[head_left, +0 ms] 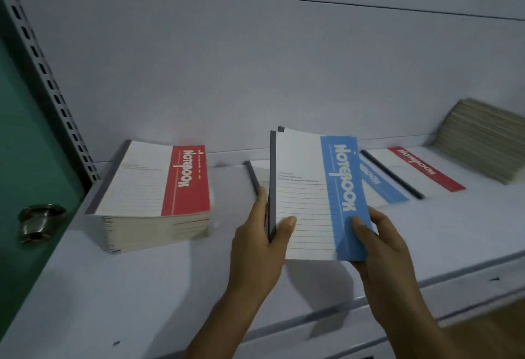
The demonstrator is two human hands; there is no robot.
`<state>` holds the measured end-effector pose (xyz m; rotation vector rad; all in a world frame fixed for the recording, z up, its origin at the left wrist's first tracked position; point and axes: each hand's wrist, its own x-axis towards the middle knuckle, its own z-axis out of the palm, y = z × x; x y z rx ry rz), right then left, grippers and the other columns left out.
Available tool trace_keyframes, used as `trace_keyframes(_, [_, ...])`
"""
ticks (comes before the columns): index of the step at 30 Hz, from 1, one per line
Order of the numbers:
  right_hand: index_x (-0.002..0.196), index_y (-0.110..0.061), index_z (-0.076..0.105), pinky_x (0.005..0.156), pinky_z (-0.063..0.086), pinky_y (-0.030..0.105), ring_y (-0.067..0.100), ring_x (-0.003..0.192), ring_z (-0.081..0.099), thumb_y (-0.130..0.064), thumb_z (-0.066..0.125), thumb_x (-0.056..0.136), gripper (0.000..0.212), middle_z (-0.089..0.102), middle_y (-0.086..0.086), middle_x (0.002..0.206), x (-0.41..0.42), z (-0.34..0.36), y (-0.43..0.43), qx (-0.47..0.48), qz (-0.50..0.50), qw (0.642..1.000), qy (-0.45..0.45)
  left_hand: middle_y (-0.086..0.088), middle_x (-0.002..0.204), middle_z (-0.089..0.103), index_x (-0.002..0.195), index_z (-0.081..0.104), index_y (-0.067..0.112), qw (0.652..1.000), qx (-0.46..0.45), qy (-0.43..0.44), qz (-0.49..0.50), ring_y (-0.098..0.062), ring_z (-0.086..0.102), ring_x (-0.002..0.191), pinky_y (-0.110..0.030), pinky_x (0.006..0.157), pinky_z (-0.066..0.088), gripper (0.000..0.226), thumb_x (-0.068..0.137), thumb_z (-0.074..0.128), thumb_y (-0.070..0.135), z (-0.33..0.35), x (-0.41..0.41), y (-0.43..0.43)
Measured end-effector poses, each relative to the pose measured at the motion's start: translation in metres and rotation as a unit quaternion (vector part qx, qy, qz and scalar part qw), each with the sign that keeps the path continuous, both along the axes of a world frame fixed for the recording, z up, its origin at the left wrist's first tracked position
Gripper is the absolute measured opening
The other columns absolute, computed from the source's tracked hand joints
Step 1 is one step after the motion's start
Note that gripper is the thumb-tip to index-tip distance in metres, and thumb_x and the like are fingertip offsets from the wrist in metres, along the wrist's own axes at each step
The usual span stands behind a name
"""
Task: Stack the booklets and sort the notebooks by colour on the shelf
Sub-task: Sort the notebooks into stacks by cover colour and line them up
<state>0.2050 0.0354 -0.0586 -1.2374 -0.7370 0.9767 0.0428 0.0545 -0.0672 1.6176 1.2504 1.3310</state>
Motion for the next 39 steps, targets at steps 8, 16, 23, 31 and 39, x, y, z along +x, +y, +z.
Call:
trace_keyframes(8, [0.095,-0.035,0.059,0.062,0.049,0.024,0.015,0.085,0.062,-0.028,0.057,0.093,0.008,0.066,-0.008,0.093,0.101,0.004,0.043,0.005,-0.022,0.991,-0.133,0.030,0.130,0.047,0.134,0.023,0.049,0.996,-0.033,-0.040,-0.068,0.004,0.050,0.119,-0.007,0.082,0.046,0.065,0.085,0.064,0.035,-0.002,0.100,0.026])
trace_keyframes(16, [0.108,-0.017,0.052,0.063,0.041,0.022,0.011,0.083,0.054,-0.032,0.049,0.097,0.019,0.055,-0.005,0.099,0.183,-0.010,0.147,-0.047,0.075,0.866,-0.492,-0.008,0.159,0.002,0.150,-0.007,0.024,0.954,0.005,0.295,0.058,-0.022,0.010,0.144,-0.033,0.115,0.023,0.102,0.081,0.060,0.056,-0.021,0.174,0.088])
trace_keyframes(23, [0.112,-0.016,0.053,0.059,0.034,0.012,0.010,0.082,0.052,-0.036,0.054,0.094,0.027,0.059,0.002,0.104,0.190,-0.034,0.161,0.006,0.116,0.828,-0.549,-0.002,0.157,-0.019,0.149,-0.005,0.031,0.918,-0.013,0.378,0.117,-0.016,-0.001,0.145,-0.028,0.114,0.011,0.093,0.082,0.050,0.064,-0.044,0.186,0.097])
trace_keyframes(31, [0.142,-0.022,0.032,0.087,0.043,0.025,0.014,0.117,0.044,-0.072,0.051,0.074,0.086,0.047,-0.001,0.131,0.200,-0.040,0.146,0.013,0.199,0.770,-0.606,0.005,0.159,0.003,0.148,0.019,0.028,0.920,-0.023,0.385,0.060,-0.015,0.019,0.143,-0.033,0.115,0.021,0.080,0.081,0.041,0.066,-0.029,0.185,0.104])
trace_keyframes(39, [0.136,-0.023,0.039,0.084,0.039,0.022,0.011,0.117,0.040,-0.061,0.063,0.077,0.074,0.047,-0.005,0.129,0.205,-0.048,0.138,0.071,0.156,0.805,-0.569,0.008,0.118,0.063,0.132,0.048,0.029,0.871,0.008,0.454,0.190,-0.015,0.052,0.115,-0.033,0.105,0.027,0.079,0.071,0.049,0.079,-0.030,0.182,0.095])
